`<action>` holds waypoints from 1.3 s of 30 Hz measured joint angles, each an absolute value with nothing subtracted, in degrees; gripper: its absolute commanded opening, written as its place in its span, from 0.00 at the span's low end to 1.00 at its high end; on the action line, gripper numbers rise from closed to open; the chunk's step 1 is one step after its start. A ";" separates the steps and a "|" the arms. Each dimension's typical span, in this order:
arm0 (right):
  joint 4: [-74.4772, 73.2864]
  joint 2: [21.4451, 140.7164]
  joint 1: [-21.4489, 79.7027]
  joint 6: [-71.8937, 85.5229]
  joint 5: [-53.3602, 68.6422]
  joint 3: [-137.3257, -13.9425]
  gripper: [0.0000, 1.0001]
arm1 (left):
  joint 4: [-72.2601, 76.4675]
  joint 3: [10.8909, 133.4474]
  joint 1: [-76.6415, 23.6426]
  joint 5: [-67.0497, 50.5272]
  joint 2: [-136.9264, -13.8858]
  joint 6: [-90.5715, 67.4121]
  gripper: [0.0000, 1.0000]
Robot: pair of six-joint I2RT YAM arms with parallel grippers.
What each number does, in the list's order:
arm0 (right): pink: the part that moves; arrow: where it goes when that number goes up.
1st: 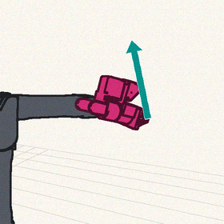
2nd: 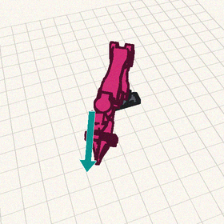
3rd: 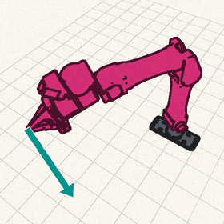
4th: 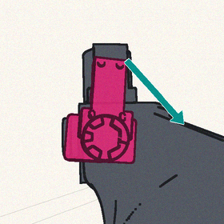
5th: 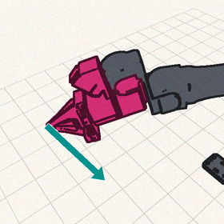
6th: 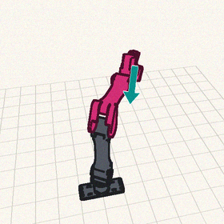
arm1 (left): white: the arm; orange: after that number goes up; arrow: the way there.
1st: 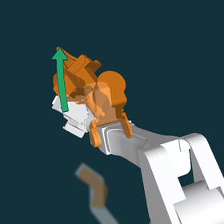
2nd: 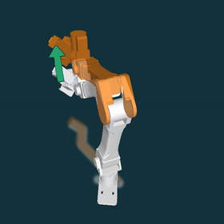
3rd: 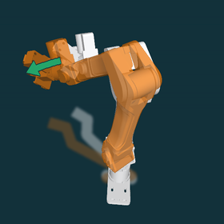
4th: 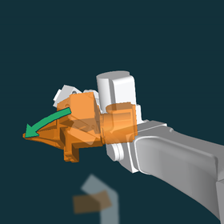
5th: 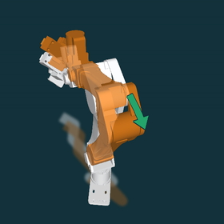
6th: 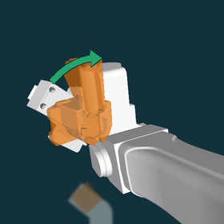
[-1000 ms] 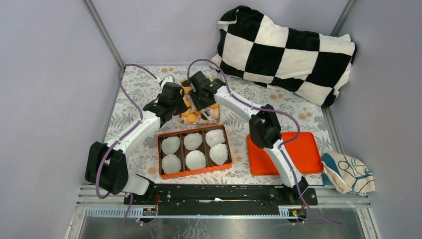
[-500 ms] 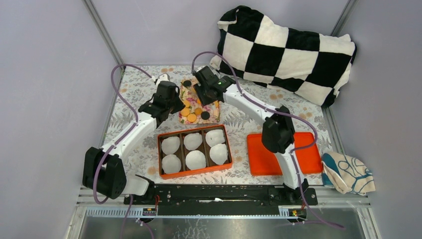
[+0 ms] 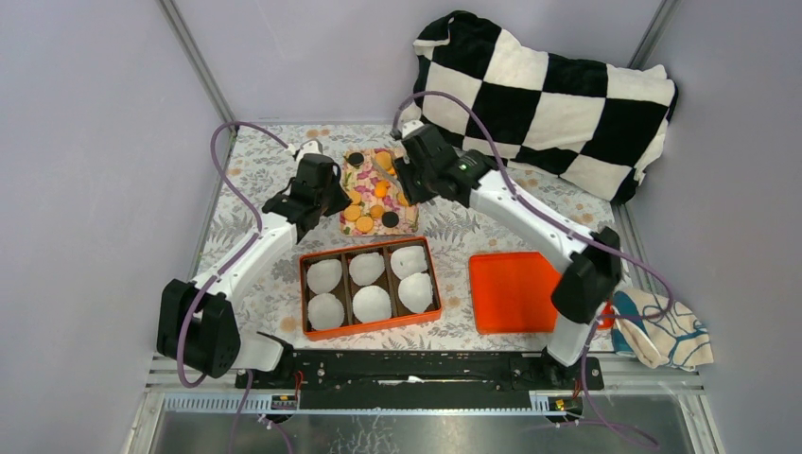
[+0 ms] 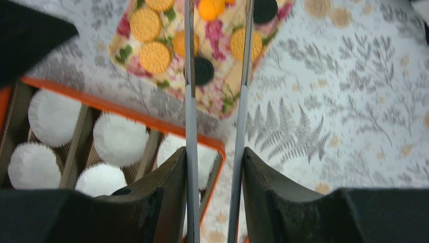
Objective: Pack the cookies
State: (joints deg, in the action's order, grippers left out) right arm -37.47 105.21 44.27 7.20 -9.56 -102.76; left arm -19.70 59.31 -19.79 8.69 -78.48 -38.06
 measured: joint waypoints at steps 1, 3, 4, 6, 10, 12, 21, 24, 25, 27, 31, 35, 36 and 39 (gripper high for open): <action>-37.74 102.39 44.38 7.42 -9.47 -99.85 0.00 | -19.73 59.33 -19.79 8.51 -78.48 -38.06 0.18; -38.61 97.69 44.71 7.97 -9.50 -95.20 0.00 | -19.70 59.33 -19.79 8.27 -78.48 -38.06 0.18; -39.00 94.43 45.17 8.58 -9.41 -91.98 0.00 | -19.70 59.33 -19.79 8.05 -78.48 -38.06 0.18; -40.84 89.19 46.35 9.74 -9.28 -87.57 0.00 | -19.70 59.33 -19.79 7.64 -78.61 -38.06 0.18; -45.01 79.18 51.48 13.43 -8.71 -79.70 0.00 | -19.70 59.33 -19.81 6.42 -79.26 -38.17 0.18; -46.92 76.18 54.28 15.33 -8.05 -77.34 0.00 | -19.68 59.33 -19.81 6.20 -79.48 -38.33 0.18; -50.54 72.55 58.22 21.61 -7.49 -69.04 0.00 | -19.73 59.44 -20.38 5.74 -79.53 -38.74 0.18; -50.81 72.95 58.30 21.93 -7.88 -67.42 0.00 | -19.73 59.44 -20.58 5.76 -79.50 -38.74 0.18; -50.68 73.30 58.37 21.96 -7.92 -67.42 0.01 | -19.73 59.44 -20.58 5.76 -79.50 -38.72 0.18; -50.30 74.06 58.41 21.96 -8.08 -67.44 0.09 | -19.73 59.44 -20.58 5.76 -79.50 -38.72 0.19; -50.04 75.33 58.48 21.96 -8.36 -67.66 0.36 | -19.75 59.44 -20.58 5.82 -79.50 -38.70 0.19; -49.87 75.37 58.50 21.96 -9.10 -68.23 0.44 | -19.73 59.44 -20.58 5.78 -79.48 -38.70 0.19; -49.84 75.37 58.50 21.93 -9.50 -68.45 0.44 | -19.73 59.44 -20.58 5.76 -79.48 -38.70 0.19; -49.76 75.37 58.50 21.96 -10.04 -68.73 0.50 | -19.70 59.44 -20.58 5.69 -79.48 -38.68 0.20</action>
State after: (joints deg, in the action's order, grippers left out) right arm -49.76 75.37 58.50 21.96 -10.04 -68.73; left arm -19.70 59.44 -20.58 5.69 -79.48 -38.68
